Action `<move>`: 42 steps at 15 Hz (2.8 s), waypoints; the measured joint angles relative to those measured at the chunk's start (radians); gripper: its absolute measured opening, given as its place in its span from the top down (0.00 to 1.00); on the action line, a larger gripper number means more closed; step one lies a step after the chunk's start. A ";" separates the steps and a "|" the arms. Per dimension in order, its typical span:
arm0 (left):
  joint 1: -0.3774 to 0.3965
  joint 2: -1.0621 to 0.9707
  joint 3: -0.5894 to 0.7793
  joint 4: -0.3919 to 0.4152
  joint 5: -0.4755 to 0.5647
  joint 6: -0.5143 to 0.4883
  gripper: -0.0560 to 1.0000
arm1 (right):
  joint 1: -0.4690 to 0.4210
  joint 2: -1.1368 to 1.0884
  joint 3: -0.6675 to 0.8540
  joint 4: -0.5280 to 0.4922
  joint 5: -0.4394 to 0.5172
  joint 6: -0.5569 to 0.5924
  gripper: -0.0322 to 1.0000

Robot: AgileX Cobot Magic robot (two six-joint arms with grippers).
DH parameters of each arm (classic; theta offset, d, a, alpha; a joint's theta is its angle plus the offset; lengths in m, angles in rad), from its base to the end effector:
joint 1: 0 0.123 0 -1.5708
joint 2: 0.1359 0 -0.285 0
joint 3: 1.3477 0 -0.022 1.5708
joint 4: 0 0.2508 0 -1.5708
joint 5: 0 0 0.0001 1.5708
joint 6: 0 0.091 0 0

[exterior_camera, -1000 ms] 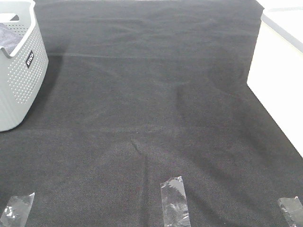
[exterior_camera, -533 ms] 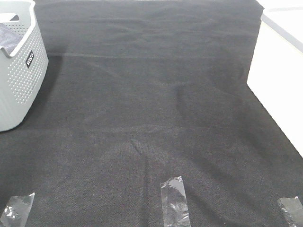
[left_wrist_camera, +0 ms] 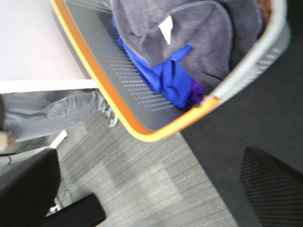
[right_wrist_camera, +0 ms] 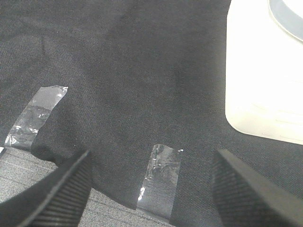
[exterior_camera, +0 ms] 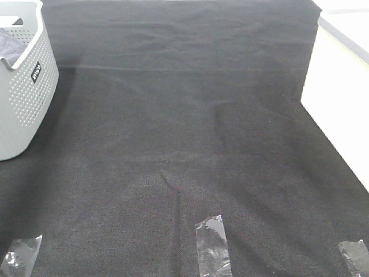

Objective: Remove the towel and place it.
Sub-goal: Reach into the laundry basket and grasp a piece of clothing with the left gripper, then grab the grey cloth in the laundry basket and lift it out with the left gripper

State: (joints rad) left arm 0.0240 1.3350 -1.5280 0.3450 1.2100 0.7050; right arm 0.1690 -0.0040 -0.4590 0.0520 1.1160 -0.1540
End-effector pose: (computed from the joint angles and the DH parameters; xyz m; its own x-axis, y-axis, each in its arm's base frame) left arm 0.2587 0.0350 0.4289 -0.6920 0.6844 -0.2296 0.4364 0.6500 0.6221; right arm -0.0042 0.0036 0.2616 -0.4964 -0.2172 -0.8405 -0.2741 0.9579 -0.0856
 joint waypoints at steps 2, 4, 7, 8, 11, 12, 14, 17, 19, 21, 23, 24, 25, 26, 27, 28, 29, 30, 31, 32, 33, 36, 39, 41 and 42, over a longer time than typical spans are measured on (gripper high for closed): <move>0.000 0.161 -0.103 0.052 0.000 0.014 0.02 | 0.000 0.000 0.000 0.000 0.000 0.000 0.29; 0.000 0.315 -0.189 0.119 0.000 0.029 0.02 | 0.000 0.000 0.000 0.000 0.000 0.000 0.29; 0.000 0.522 -0.305 0.163 0.003 0.098 0.02 | 0.000 0.000 0.000 0.000 0.000 0.000 0.29; 0.000 0.588 -0.347 0.163 0.003 0.123 0.02 | 0.000 0.000 0.000 0.000 0.000 0.000 0.29; 0.007 0.722 -0.391 0.163 0.000 0.198 0.03 | 0.000 0.000 0.000 0.000 0.000 0.000 0.29; 0.017 0.748 -0.391 0.162 -0.009 0.209 0.03 | 0.000 0.000 0.000 0.000 0.000 0.000 0.29; 0.034 0.792 -0.392 0.163 -0.050 0.216 0.03 | 0.000 0.000 0.000 0.000 0.000 0.000 0.29; 0.052 0.852 -0.392 0.155 -0.103 0.237 0.03 | 0.000 0.000 0.000 0.000 0.000 0.000 0.29; 0.066 0.890 -0.392 0.145 -0.125 0.240 0.03 | 0.000 0.000 0.000 0.000 0.000 0.000 0.29; 0.071 0.924 -0.392 0.122 -0.145 0.264 0.04 | 0.000 0.000 0.000 0.000 0.000 0.000 0.29; 0.071 0.927 -0.392 0.074 -0.145 0.300 0.12 | 0.000 0.000 0.000 0.000 0.000 0.000 0.29; 0.071 0.927 -0.392 0.068 -0.145 0.308 0.20 | 0.000 0.000 0.000 0.000 0.000 0.000 0.29; 0.071 0.928 -0.397 0.067 -0.145 0.310 0.32 | 0.000 0.000 0.000 0.000 0.000 0.000 0.29; 0.071 0.929 -0.404 0.070 -0.145 0.305 0.49 | 0.000 0.000 0.000 0.000 0.000 0.000 0.29; 0.071 0.929 -0.409 0.081 -0.145 0.290 0.66 | 0.000 0.000 0.000 0.000 0.000 0.000 0.29; 0.071 0.929 -0.410 0.097 -0.146 0.275 0.79 | 0.000 0.000 0.000 0.000 0.000 0.000 0.29; 0.071 0.929 -0.410 0.118 -0.146 0.256 0.88 | 0.000 0.000 0.000 0.000 0.000 0.000 0.29; 0.071 0.929 -0.410 0.132 -0.146 0.237 0.93 | 0.000 0.000 0.000 0.000 0.000 0.000 0.29; 0.071 0.929 -0.410 0.140 -0.146 0.225 0.94 | 0.000 0.000 0.000 0.000 0.000 0.000 0.29; 0.071 0.929 -0.410 0.144 -0.146 0.210 0.94 | 0.000 0.000 0.000 0.000 0.000 0.000 0.29; 0.071 0.929 -0.410 0.145 -0.146 0.205 0.94 | 0.000 0.000 0.000 0.000 0.000 0.000 0.29; 0.071 0.929 -0.410 0.144 -0.128 0.200 0.94 | 0.000 0.000 0.000 0.000 0.000 0.000 0.29; 0.071 0.888 -0.410 0.098 -0.103 0.141 0.94 | 0.000 0.000 0.000 0.000 0.000 0.000 0.29; 0.071 0.815 -0.427 0.041 -0.093 0.064 0.94 | 0.000 0.000 0.000 0.000 0.000 0.000 0.29; 0.071 0.774 -0.429 0.012 -0.090 0.028 0.94 | 0.000 0.000 0.000 0.000 0.000 0.000 0.29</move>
State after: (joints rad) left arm 0.0950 2.1090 -1.9570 0.3570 1.1200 0.7330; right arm 0.1690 -0.0040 -0.4590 0.0520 1.1160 -0.1540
